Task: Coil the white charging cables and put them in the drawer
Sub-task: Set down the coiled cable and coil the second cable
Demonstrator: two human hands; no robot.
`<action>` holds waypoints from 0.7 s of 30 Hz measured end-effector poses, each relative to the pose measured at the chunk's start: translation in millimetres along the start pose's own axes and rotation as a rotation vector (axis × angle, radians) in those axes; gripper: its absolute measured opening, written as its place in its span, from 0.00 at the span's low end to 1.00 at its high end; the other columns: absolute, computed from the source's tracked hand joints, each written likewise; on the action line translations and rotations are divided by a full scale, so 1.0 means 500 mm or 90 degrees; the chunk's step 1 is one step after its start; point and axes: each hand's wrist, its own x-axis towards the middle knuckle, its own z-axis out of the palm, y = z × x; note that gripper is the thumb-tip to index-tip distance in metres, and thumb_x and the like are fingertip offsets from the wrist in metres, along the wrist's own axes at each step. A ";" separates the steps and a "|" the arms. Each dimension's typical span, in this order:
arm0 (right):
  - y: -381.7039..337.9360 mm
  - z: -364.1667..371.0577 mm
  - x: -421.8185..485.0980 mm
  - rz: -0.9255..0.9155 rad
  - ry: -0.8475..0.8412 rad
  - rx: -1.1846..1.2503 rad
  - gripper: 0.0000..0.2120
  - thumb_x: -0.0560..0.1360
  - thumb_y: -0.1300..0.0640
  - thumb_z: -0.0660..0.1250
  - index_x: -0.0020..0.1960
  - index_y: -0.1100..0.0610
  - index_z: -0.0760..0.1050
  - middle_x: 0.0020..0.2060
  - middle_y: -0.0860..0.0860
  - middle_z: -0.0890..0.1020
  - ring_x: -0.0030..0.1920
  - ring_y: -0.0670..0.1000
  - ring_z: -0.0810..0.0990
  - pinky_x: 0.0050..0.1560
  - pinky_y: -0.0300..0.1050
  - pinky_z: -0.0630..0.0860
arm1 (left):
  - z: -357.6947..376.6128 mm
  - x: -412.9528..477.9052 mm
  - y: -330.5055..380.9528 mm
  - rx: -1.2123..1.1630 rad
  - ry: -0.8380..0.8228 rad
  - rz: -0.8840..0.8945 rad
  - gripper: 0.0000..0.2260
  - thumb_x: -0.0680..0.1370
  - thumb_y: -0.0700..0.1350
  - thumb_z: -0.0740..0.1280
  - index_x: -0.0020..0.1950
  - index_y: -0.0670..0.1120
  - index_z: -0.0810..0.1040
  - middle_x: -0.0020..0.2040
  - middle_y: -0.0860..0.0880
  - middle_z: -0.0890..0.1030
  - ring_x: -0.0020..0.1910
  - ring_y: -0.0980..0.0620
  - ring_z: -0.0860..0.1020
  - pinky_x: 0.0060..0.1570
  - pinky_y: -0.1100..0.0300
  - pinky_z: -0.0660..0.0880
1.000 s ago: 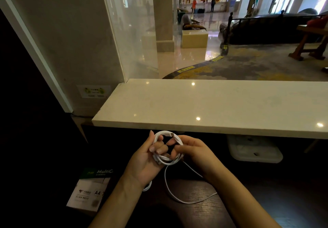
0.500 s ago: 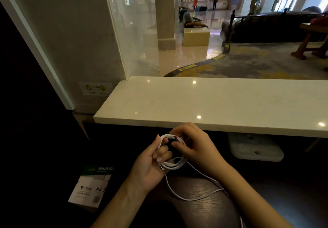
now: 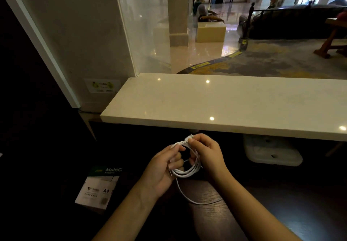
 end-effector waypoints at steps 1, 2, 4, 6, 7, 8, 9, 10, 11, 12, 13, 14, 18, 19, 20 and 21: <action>0.012 0.001 -0.004 0.030 -0.008 0.030 0.08 0.75 0.63 0.64 0.37 0.60 0.73 0.25 0.54 0.72 0.24 0.49 0.71 0.24 0.39 0.70 | -0.007 0.002 -0.007 0.029 0.026 0.010 0.08 0.78 0.41 0.58 0.42 0.40 0.73 0.23 0.53 0.65 0.20 0.61 0.61 0.25 0.68 0.56; 0.026 0.002 -0.007 0.058 -0.029 0.044 0.07 0.76 0.62 0.64 0.39 0.61 0.74 0.27 0.54 0.73 0.25 0.48 0.72 0.25 0.38 0.71 | -0.018 0.003 -0.014 0.068 0.057 0.022 0.09 0.79 0.40 0.58 0.42 0.39 0.74 0.25 0.52 0.66 0.20 0.60 0.62 0.23 0.69 0.57; 0.056 0.000 -0.010 0.109 -0.085 0.014 0.06 0.76 0.59 0.64 0.42 0.62 0.75 0.29 0.54 0.74 0.27 0.48 0.74 0.27 0.37 0.71 | -0.050 0.003 -0.029 0.172 0.125 0.026 0.10 0.79 0.39 0.59 0.41 0.40 0.76 0.30 0.49 0.69 0.24 0.60 0.66 0.23 0.70 0.61; 0.089 -0.004 -0.007 0.154 -0.118 -0.033 0.08 0.76 0.58 0.65 0.47 0.63 0.76 0.32 0.53 0.77 0.29 0.47 0.76 0.29 0.36 0.73 | -0.087 -0.001 -0.046 0.270 0.167 -0.016 0.10 0.79 0.40 0.60 0.40 0.42 0.78 0.32 0.49 0.72 0.26 0.59 0.70 0.25 0.68 0.67; 0.102 -0.003 -0.006 0.179 -0.127 -0.042 0.08 0.76 0.57 0.65 0.48 0.63 0.76 0.33 0.53 0.77 0.30 0.47 0.77 0.30 0.36 0.74 | -0.103 -0.002 -0.052 0.294 0.175 -0.049 0.10 0.79 0.40 0.61 0.40 0.42 0.78 0.33 0.49 0.73 0.26 0.58 0.72 0.27 0.67 0.69; 0.117 0.000 -0.005 0.199 -0.136 -0.049 0.08 0.76 0.58 0.65 0.48 0.63 0.76 0.33 0.53 0.78 0.30 0.46 0.77 0.31 0.36 0.74 | -0.118 -0.003 -0.058 0.295 0.181 -0.083 0.10 0.79 0.40 0.61 0.40 0.42 0.78 0.33 0.48 0.74 0.26 0.57 0.74 0.28 0.66 0.71; 0.132 0.004 -0.005 0.216 -0.145 -0.058 0.07 0.76 0.58 0.65 0.48 0.62 0.76 0.34 0.53 0.78 0.31 0.46 0.77 0.31 0.35 0.74 | -0.129 -0.005 -0.063 0.282 0.189 -0.114 0.09 0.79 0.40 0.61 0.41 0.42 0.78 0.33 0.48 0.75 0.27 0.56 0.75 0.29 0.65 0.72; 0.147 0.010 -0.004 0.229 -0.152 -0.069 0.06 0.76 0.58 0.65 0.48 0.62 0.76 0.34 0.54 0.78 0.31 0.46 0.77 0.32 0.36 0.74 | -0.139 -0.006 -0.067 0.275 0.198 -0.141 0.08 0.79 0.40 0.61 0.43 0.42 0.78 0.34 0.47 0.76 0.28 0.55 0.76 0.31 0.64 0.74; 0.160 0.016 -0.004 0.240 -0.154 -0.080 0.06 0.75 0.58 0.65 0.47 0.62 0.76 0.35 0.55 0.78 0.33 0.47 0.77 0.33 0.37 0.73 | -0.148 -0.009 -0.071 0.283 0.206 -0.165 0.07 0.79 0.41 0.60 0.46 0.41 0.77 0.35 0.47 0.77 0.31 0.54 0.77 0.33 0.62 0.74; 0.172 0.022 -0.003 0.250 -0.154 -0.089 0.06 0.75 0.58 0.66 0.47 0.62 0.76 0.36 0.56 0.78 0.35 0.49 0.77 0.34 0.39 0.73 | -0.158 -0.010 -0.075 0.299 0.212 -0.181 0.07 0.79 0.42 0.60 0.48 0.41 0.77 0.37 0.47 0.78 0.34 0.53 0.78 0.35 0.61 0.75; 0.182 0.029 -0.004 0.260 -0.152 -0.094 0.06 0.75 0.58 0.66 0.47 0.62 0.76 0.36 0.57 0.78 0.36 0.50 0.77 0.35 0.39 0.73 | -0.166 -0.012 -0.079 0.310 0.220 -0.188 0.07 0.79 0.42 0.60 0.50 0.42 0.77 0.38 0.46 0.79 0.37 0.52 0.78 0.37 0.60 0.75; 0.190 0.034 -0.005 0.271 -0.150 -0.095 0.06 0.75 0.58 0.66 0.47 0.62 0.77 0.36 0.56 0.79 0.37 0.50 0.77 0.35 0.38 0.74 | -0.176 -0.014 -0.083 0.313 0.233 -0.191 0.07 0.79 0.42 0.60 0.51 0.42 0.77 0.40 0.46 0.79 0.39 0.51 0.78 0.39 0.59 0.75; 0.226 0.047 -0.008 0.306 -0.151 -0.149 0.08 0.74 0.59 0.67 0.50 0.62 0.78 0.40 0.54 0.82 0.40 0.50 0.80 0.40 0.39 0.77 | -0.215 -0.022 -0.097 0.300 0.288 -0.188 0.08 0.78 0.39 0.61 0.53 0.40 0.77 0.42 0.45 0.79 0.41 0.50 0.78 0.42 0.57 0.76; 0.238 0.051 -0.010 0.310 -0.153 -0.163 0.07 0.74 0.61 0.67 0.51 0.62 0.77 0.40 0.54 0.82 0.40 0.50 0.80 0.41 0.39 0.77 | -0.225 -0.023 -0.102 0.296 0.303 -0.183 0.07 0.78 0.38 0.61 0.54 0.41 0.76 0.42 0.45 0.79 0.41 0.50 0.78 0.42 0.57 0.76; 0.250 0.055 -0.011 0.313 -0.159 -0.183 0.07 0.74 0.65 0.65 0.51 0.63 0.77 0.38 0.53 0.81 0.38 0.48 0.79 0.40 0.36 0.76 | -0.236 -0.023 -0.108 0.295 0.324 -0.177 0.07 0.78 0.37 0.61 0.54 0.41 0.75 0.42 0.45 0.79 0.41 0.49 0.78 0.43 0.56 0.76; 0.262 0.060 -0.013 0.314 -0.164 -0.208 0.09 0.73 0.69 0.64 0.52 0.65 0.77 0.36 0.52 0.80 0.37 0.47 0.79 0.38 0.34 0.76 | -0.247 -0.024 -0.114 0.304 0.347 -0.168 0.08 0.77 0.35 0.61 0.56 0.42 0.74 0.42 0.44 0.78 0.41 0.49 0.78 0.45 0.54 0.77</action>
